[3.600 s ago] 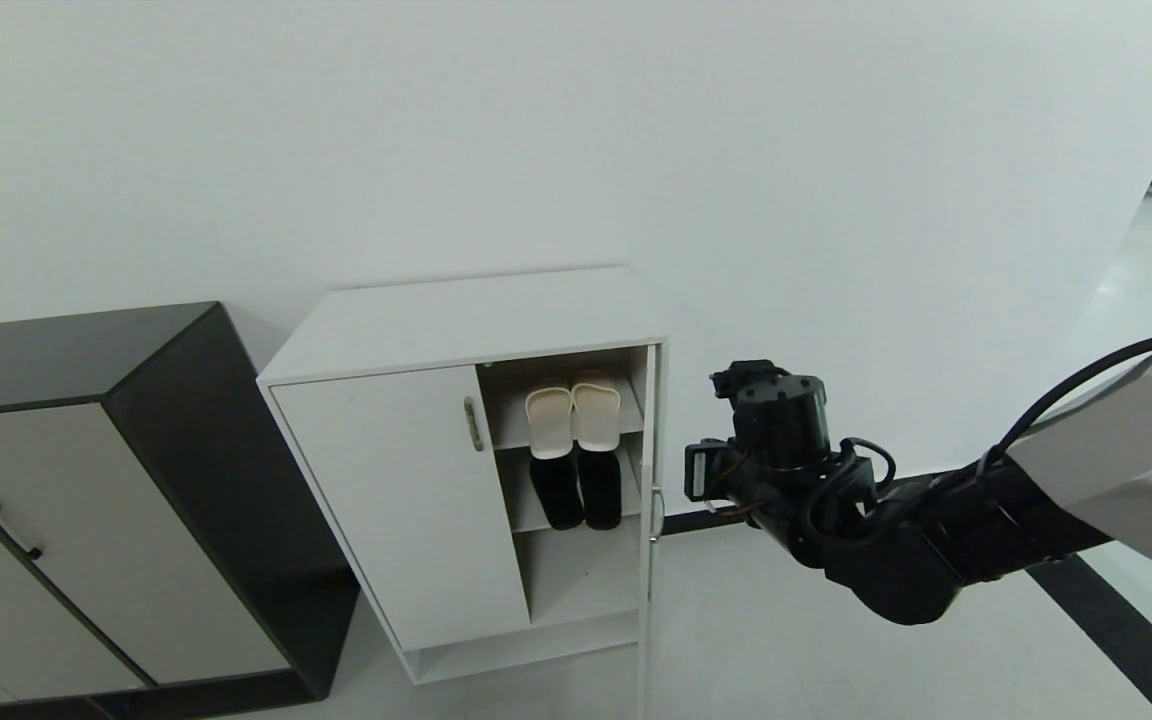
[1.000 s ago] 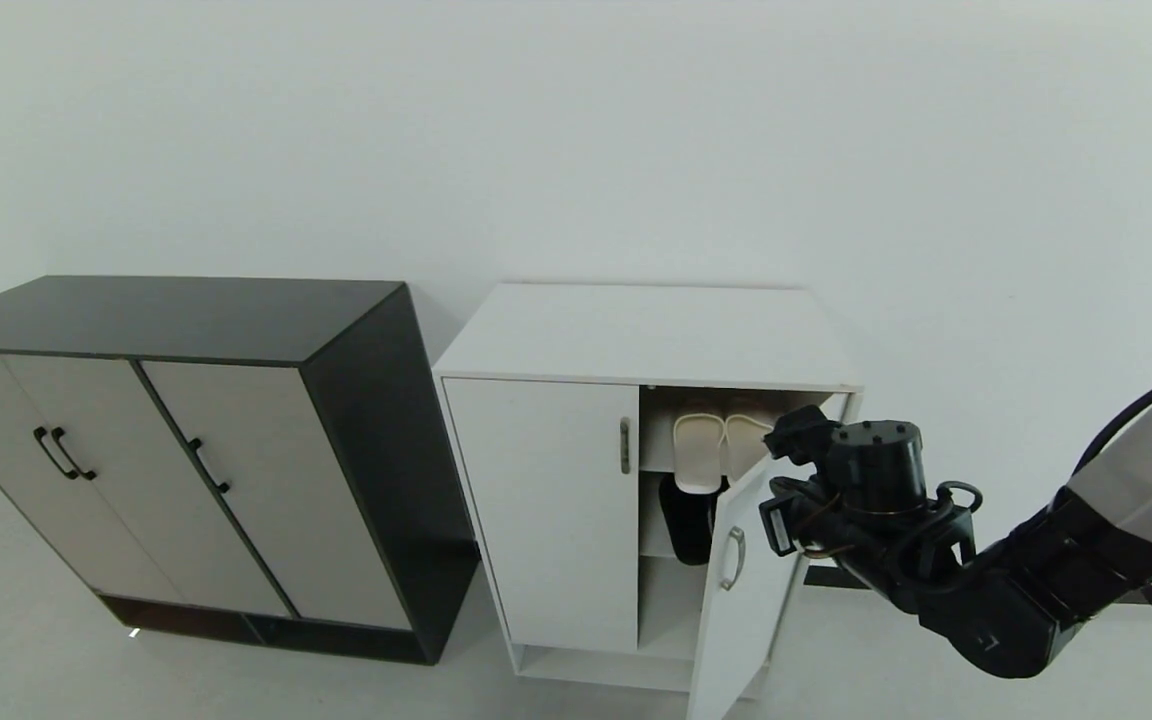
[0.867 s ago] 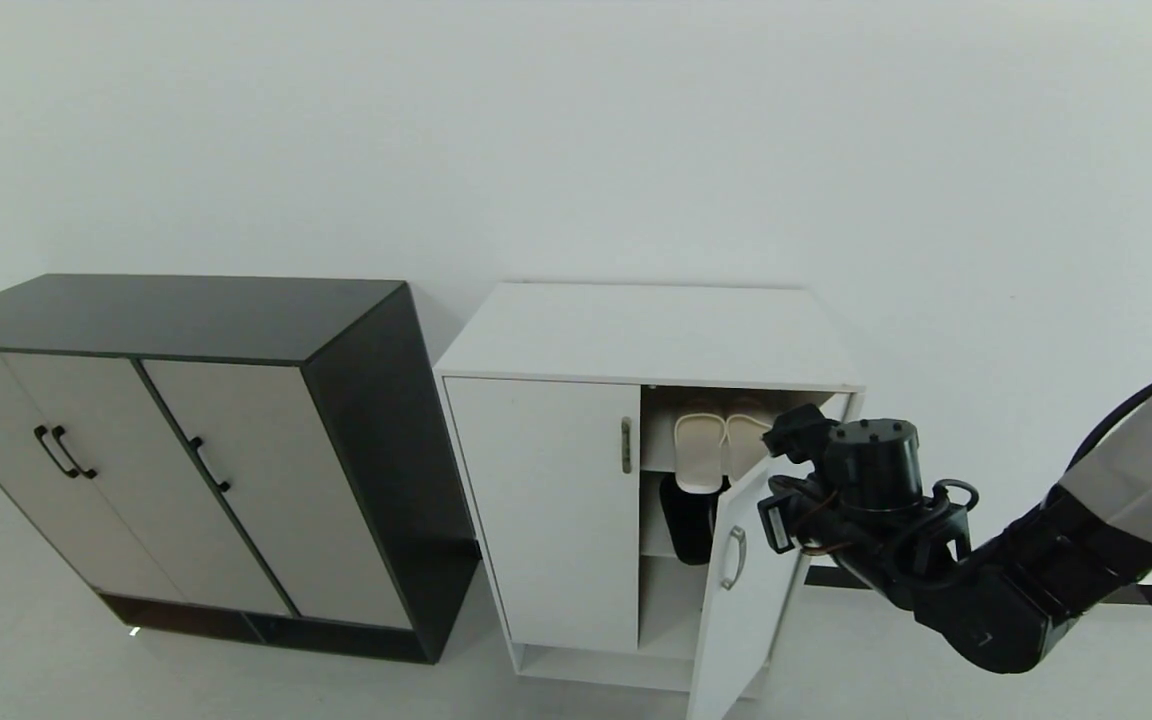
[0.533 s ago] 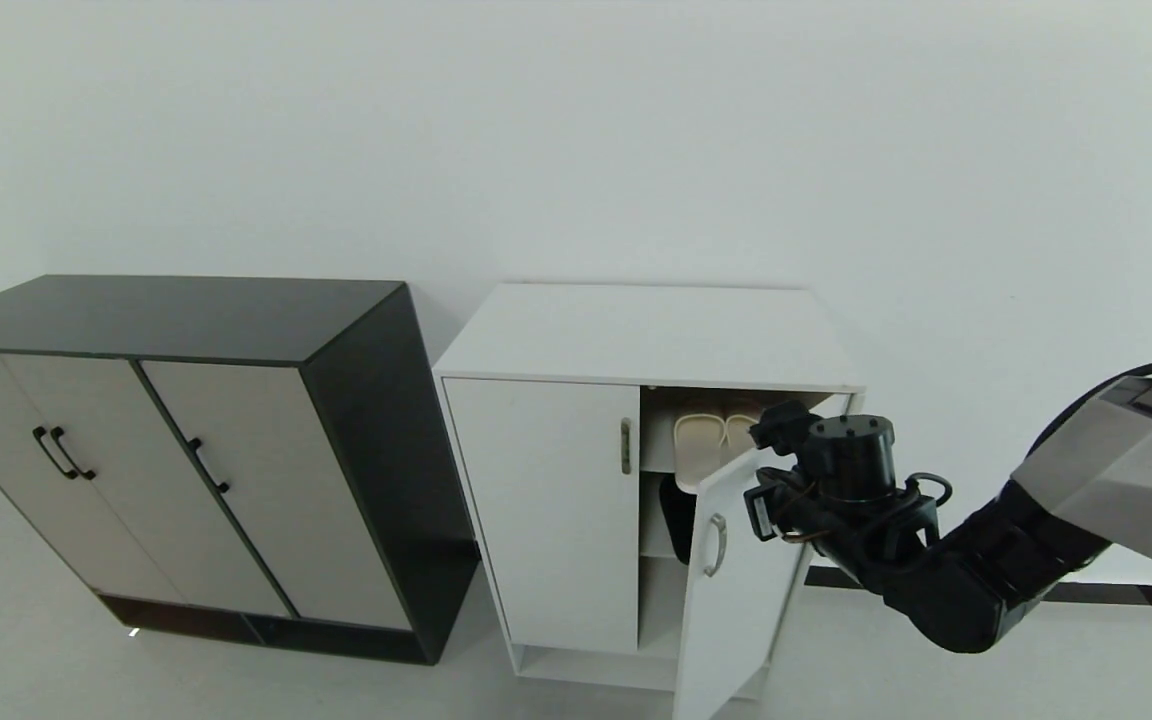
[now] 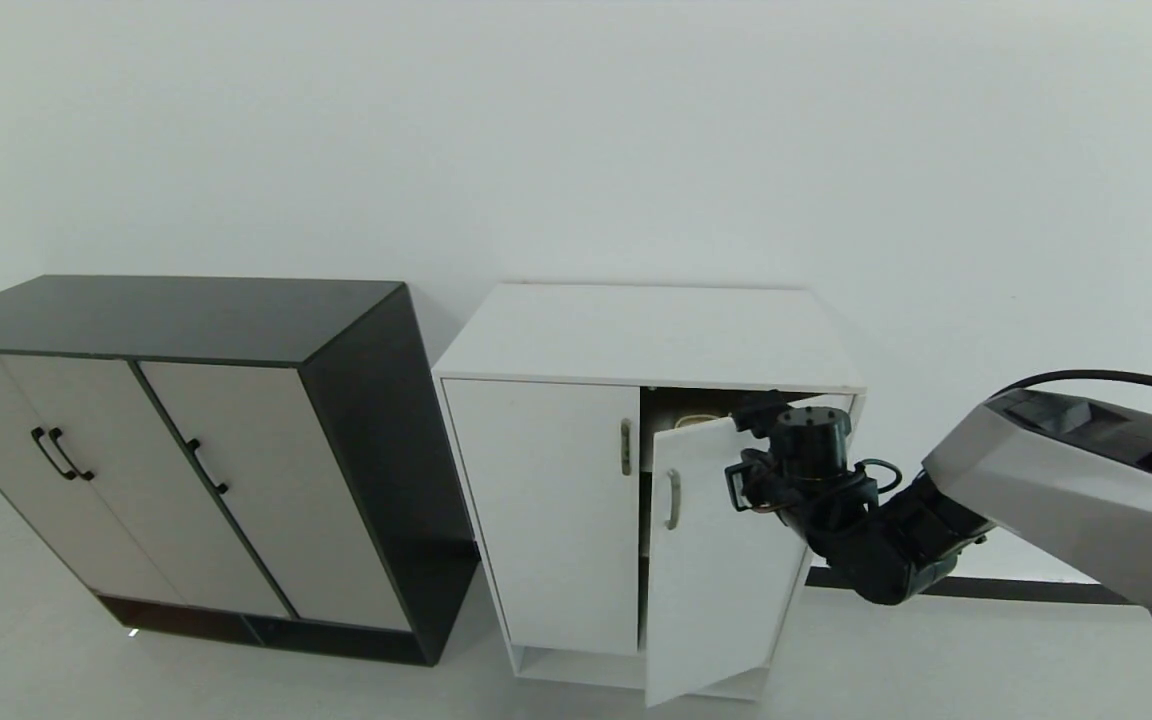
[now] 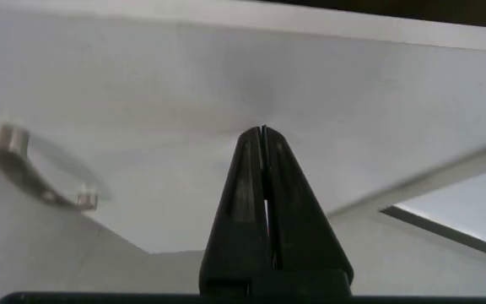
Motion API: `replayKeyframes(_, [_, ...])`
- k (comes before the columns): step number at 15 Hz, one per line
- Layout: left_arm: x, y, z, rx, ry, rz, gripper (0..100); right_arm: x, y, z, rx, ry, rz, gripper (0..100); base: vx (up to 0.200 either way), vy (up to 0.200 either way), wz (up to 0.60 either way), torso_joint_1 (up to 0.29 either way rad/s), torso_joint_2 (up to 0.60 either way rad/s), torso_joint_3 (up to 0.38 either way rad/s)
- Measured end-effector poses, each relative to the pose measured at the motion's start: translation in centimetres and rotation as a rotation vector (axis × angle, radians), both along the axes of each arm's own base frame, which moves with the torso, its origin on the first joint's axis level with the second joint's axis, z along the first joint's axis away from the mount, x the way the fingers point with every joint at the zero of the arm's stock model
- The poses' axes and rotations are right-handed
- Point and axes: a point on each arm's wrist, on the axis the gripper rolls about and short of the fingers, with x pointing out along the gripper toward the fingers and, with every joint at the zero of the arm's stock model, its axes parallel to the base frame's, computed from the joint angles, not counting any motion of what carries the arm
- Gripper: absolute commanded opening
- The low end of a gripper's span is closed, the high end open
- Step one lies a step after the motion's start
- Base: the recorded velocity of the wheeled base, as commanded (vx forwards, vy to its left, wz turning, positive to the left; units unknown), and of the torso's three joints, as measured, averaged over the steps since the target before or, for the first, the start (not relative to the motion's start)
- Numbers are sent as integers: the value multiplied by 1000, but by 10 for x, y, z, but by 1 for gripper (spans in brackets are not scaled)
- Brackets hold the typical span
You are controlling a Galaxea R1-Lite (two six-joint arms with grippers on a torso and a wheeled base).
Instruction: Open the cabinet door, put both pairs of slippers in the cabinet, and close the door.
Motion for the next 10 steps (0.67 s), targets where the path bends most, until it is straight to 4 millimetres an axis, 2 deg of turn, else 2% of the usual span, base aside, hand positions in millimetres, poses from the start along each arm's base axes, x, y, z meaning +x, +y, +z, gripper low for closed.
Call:
replayKeyframes(4, [0,0,0,1,0,-2,0,13,6,-5,14,-17,-2,0,0,0,0,0,0,0])
replayKeyframes(10, [0,0,0,1,0,-2,0,15,7,-10,13,-13,-4,0,0,0,0,0,0,0])
